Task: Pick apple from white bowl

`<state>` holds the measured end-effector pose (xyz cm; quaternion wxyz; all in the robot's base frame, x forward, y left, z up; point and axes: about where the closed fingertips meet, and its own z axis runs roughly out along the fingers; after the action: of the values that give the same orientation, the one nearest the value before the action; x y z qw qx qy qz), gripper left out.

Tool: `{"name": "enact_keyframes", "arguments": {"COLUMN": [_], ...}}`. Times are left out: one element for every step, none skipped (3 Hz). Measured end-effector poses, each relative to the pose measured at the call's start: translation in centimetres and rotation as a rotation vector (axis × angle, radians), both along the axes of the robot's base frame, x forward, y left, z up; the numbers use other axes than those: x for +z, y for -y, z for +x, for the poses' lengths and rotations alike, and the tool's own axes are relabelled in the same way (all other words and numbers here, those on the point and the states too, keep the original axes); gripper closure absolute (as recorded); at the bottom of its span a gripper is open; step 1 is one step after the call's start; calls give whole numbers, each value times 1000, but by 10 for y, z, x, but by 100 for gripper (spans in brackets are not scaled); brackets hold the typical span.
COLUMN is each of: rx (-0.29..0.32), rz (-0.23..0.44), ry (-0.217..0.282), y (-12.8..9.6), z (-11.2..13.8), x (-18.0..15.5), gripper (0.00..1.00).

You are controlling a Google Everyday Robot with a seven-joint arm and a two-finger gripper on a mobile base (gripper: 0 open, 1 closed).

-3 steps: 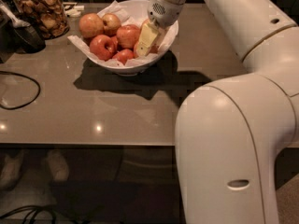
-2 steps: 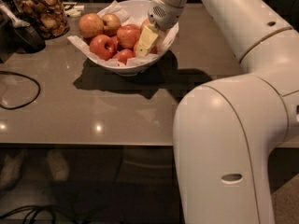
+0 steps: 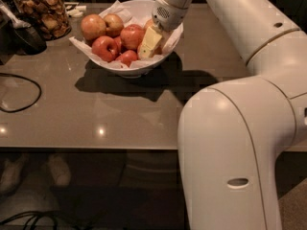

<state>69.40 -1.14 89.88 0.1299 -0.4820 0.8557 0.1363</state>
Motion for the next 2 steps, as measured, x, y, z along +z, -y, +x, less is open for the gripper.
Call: {"name": "enact_keyframes", "arguments": {"rx": [0,-6], "rz": [0,4], "ry": [0,27], "y": [0,-3], "z": [0,5], "x": [0,2], "gripper": [100,100]}}
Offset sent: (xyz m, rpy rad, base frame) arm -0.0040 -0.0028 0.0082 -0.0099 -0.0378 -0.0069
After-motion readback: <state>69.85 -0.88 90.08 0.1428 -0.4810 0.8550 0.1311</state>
